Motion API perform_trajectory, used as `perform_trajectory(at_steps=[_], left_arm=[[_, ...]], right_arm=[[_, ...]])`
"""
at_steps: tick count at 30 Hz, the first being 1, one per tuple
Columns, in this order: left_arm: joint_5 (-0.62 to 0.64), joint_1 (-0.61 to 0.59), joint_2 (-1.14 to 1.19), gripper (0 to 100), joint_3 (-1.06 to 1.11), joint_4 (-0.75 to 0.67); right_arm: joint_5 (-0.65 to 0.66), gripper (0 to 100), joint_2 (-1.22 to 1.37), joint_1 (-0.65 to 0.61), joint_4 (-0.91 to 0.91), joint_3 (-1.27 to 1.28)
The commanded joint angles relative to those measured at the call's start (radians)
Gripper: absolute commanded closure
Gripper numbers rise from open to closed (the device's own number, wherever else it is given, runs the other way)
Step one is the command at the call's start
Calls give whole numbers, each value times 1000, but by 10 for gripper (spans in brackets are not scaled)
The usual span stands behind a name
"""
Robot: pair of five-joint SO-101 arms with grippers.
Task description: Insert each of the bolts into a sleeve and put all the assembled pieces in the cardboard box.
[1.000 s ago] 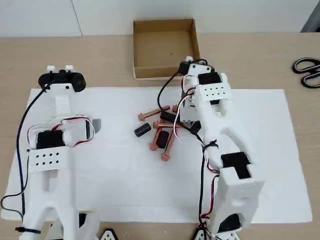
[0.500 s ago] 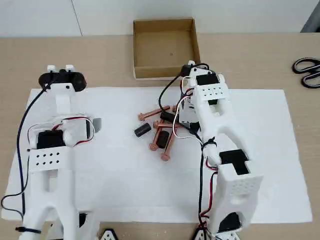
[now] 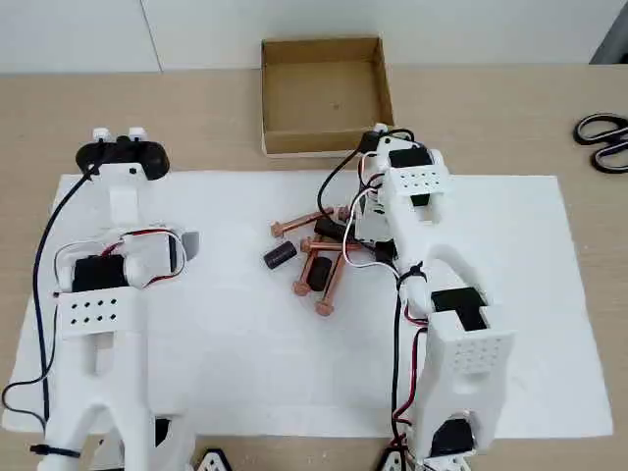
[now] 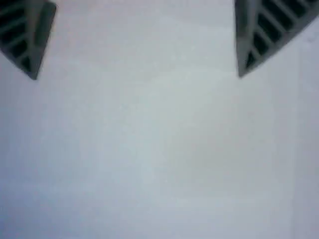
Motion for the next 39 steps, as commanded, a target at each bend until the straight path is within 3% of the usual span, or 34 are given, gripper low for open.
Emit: perform_trajectory(at_steps=[1, 3, 11, 22, 29, 39], left_arm=[[3, 6, -3, 756, -2, -14], [3, 6, -5, 756, -2, -15], [3, 6, -9, 756, -30, 8], [-83, 11, 107, 756, -341, 299], [-100, 253, 436, 756, -654, 479], [-43, 430, 746, 755, -946, 486]], right_arm=[[51, 953, 16, 25, -10, -25], [104, 998, 16, 24, 13, -54], [155, 995, 15, 28, 337, -364], [186, 995, -220, 35, 346, -439], [241, 995, -311, 48, 351, -420], [241, 995, -335, 154, 348, -328]])
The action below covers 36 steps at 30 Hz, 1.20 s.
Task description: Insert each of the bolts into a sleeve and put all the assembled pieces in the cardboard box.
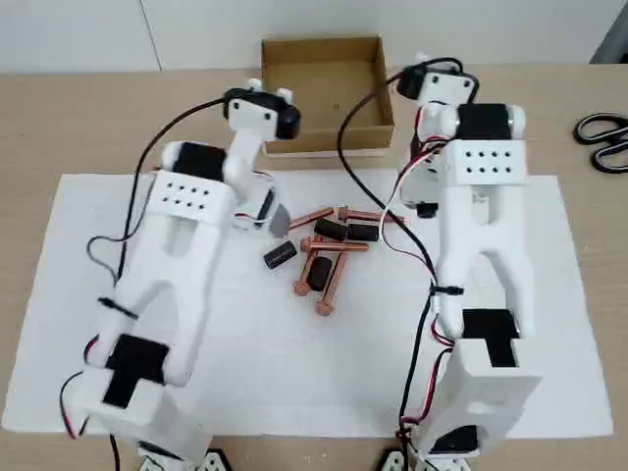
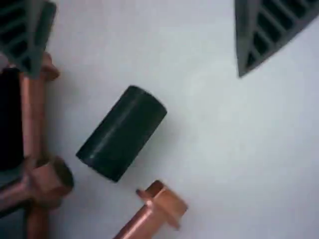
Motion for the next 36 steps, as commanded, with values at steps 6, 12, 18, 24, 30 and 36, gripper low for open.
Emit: perform_trajectory(at_steps=[6, 12, 18, 24, 30, 36], left_arm=[[9, 137, 115, 755, -93, 35], [8, 241, 181, 755, -94, 71], [11, 321, 196, 756, -94, 71], [12, 376, 204, 756, -94, 68], [14, 379, 207, 756, -88, 37], [84, 382, 310, 757, -96, 21]], right_arm=[[6, 995, -90, 47, 10, -3], [5, 995, -88, 45, 10, -3], [3, 995, -85, 45, 10, -3], [2, 995, -84, 45, 10, -3], [2, 995, -84, 42, 10, -3], [0, 995, -84, 41, 10, -3]])
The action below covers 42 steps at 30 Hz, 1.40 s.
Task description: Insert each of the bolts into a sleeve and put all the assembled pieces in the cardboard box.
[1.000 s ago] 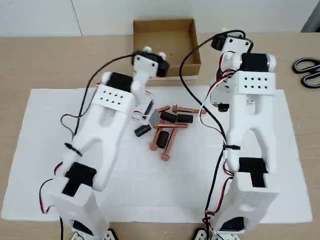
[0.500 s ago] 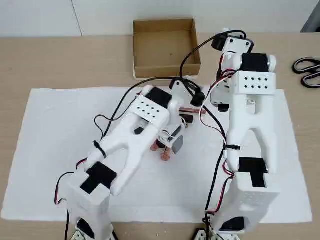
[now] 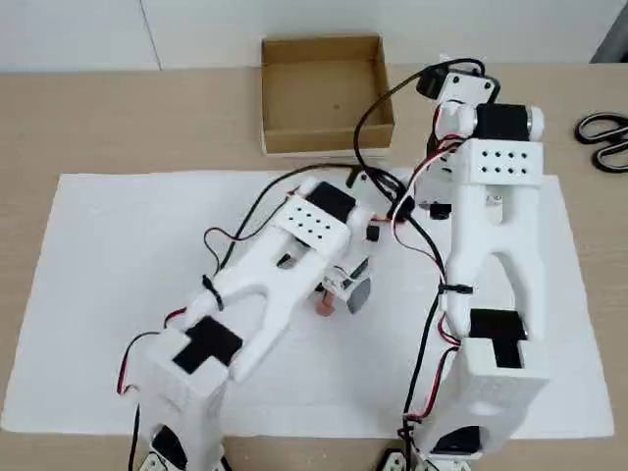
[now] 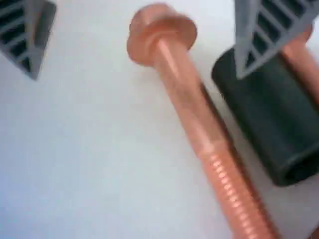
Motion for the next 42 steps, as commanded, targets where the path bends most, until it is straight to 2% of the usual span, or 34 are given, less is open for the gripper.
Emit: perform_trajectory(at_steps=[1, 12, 21, 30, 38, 42], left_arm=[[34, 8, 40, 757, -53, -18], [35, 6, 135, 759, -122, -17], [35, 6, 141, 947, -122, -18], [31, 9, 132, 993, -136, -8], [28, 40, 132, 994, -346, 164], [-20, 32, 132, 994, -432, 210]], right_arm=[[-2, 995, -84, 1, 10, -5], [-2, 995, -84, 1, 10, -5], [-2, 995, -84, 1, 10, -5], [-2, 995, -84, 2, 12, -5], [-2, 995, -84, 1, 12, -5], [0, 995, -84, 4, 12, -5]])
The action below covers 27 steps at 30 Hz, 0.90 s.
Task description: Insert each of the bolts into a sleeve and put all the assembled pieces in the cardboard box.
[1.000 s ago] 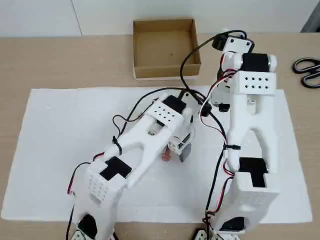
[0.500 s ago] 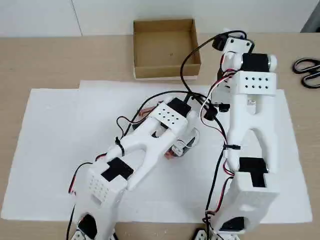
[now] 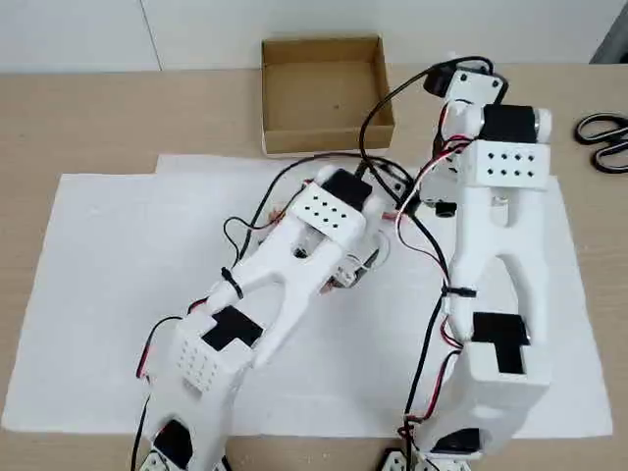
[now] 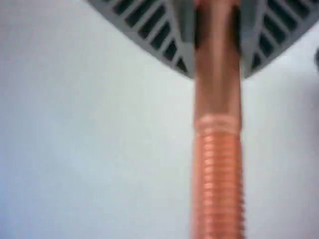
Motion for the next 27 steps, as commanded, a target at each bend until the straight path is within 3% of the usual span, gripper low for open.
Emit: perform_trajectory(at_steps=[1, 5, 11, 17, 22, 27], left_arm=[[-51, 5, -23, 994, -104, 26], [-153, -48, -80, 994, -93, 26], [-396, -235, -267, 994, -56, 26], [-669, -345, -519, 994, 182, 26], [-1022, -379, -744, 994, 519, 25], [-1445, -393, -822, 994, 759, 25]], right_arm=[[0, 995, -54, -2, 12, -5], [5, 995, -54, -2, 12, -5], [5, 995, -54, -1, 12, -5], [5, 995, -54, -1, 10, -5], [5, 995, -59, -1, 10, -5], [5, 995, -59, -1, 10, -5]])
